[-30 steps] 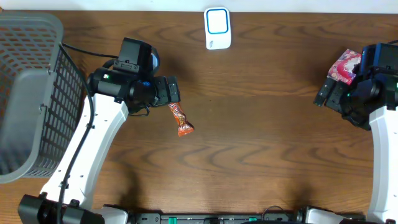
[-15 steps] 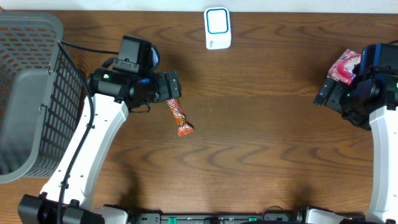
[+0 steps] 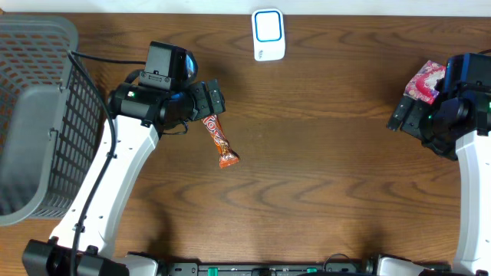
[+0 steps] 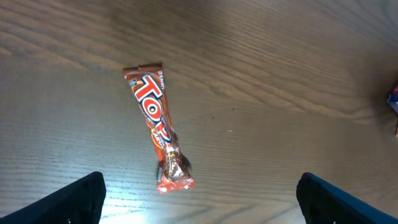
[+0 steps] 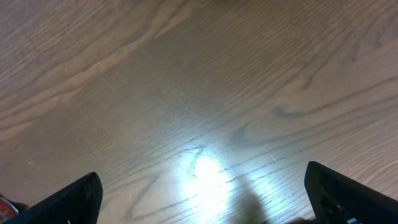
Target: Scan the item barcode
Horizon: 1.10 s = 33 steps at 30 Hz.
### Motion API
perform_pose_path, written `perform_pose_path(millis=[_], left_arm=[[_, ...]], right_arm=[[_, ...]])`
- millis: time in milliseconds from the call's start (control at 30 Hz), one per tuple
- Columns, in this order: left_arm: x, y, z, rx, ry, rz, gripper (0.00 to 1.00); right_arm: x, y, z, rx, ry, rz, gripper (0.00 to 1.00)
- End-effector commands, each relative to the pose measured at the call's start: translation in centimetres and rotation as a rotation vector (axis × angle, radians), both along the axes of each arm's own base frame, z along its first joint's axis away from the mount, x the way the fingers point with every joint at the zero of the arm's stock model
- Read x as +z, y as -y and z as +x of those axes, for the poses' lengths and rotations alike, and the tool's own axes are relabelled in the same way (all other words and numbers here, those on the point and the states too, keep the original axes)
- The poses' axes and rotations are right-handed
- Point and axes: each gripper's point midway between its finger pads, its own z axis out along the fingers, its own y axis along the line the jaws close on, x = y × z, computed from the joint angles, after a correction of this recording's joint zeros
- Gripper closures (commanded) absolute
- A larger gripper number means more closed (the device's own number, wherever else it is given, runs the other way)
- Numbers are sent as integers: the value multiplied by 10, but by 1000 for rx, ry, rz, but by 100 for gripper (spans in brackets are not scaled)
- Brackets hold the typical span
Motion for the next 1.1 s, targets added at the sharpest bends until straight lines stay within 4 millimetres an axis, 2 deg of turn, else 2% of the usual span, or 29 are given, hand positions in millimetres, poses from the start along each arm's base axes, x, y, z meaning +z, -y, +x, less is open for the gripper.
perform_pose_path(millis=[0, 67, 167, 233, 267, 367, 533, 633, 767, 833, 933, 1033, 1067], left_arm=[[7, 11, -6, -96, 20, -23, 1], [7, 17, -10, -189, 39, -7, 1], [3, 9, -11, -176, 28, 38, 1], [-1, -2, -10, -141, 22, 95, 1], [-5, -18, -9, -69, 9, 167, 1], [-9, -45, -10, 35, -9, 287, 1], [-18, -51, -26, 97, -95, 289, 1], [-29, -38, -36, 65, -139, 237, 2], [-49, -25, -37, 29, -154, 236, 1], [-59, -17, -34, 9, -151, 235, 2], [-76, -4, -26, -9, -151, 233, 14], [-94, 6, -19, 20, -177, 223, 14], [-107, 9, -15, 31, -199, 224, 14]], right_arm=[[0, -2, -1, 17, -1, -9, 1], [0, -2, -1, 17, -1, -9, 1], [0, -2, -1, 17, -1, -9, 1], [0, -2, -1, 17, -1, -9, 1], [0, -2, -1, 17, -1, -9, 1], [0, -2, -1, 17, -1, -9, 1], [0, -2, -1, 17, -1, -9, 1], [0, -2, -1, 17, -1, -9, 1], [0, -2, -1, 17, -1, -9, 1], [0, -2, -1, 17, -1, -9, 1], [0, -2, -1, 17, -1, -9, 1], [0, -2, -1, 17, -1, -9, 1], [0, -2, -1, 17, -1, -9, 1]])
